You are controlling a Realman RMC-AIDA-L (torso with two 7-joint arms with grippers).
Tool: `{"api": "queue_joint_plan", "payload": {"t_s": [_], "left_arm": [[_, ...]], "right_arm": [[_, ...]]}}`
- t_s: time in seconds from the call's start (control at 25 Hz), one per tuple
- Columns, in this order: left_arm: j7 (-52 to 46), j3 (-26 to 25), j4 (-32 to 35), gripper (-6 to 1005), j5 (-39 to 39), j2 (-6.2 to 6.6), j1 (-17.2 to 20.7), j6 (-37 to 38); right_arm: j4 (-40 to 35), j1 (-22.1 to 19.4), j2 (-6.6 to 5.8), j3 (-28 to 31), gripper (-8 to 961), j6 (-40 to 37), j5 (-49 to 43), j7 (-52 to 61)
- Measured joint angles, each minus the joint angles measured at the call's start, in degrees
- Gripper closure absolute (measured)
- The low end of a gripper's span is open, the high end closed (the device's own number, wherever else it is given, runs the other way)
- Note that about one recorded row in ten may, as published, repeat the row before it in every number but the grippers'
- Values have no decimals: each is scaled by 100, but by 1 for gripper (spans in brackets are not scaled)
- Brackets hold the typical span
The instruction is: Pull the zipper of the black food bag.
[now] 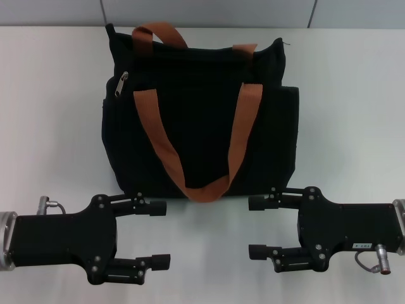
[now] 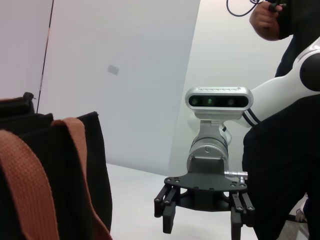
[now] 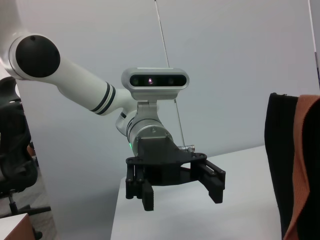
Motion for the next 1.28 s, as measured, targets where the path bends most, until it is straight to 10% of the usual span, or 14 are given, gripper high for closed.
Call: {"api": "queue_joint_plan", "payload": {"t_s": [0.68, 1.28], "left_arm": [[20, -67, -17, 202, -32, -23, 30, 70], [122, -2375, -111, 201, -1305, -307, 131, 506]], "right_arm": [[0, 3, 6, 10, 199, -18, 0, 0], [0, 3, 15, 36, 199, 6, 1, 0]]}}
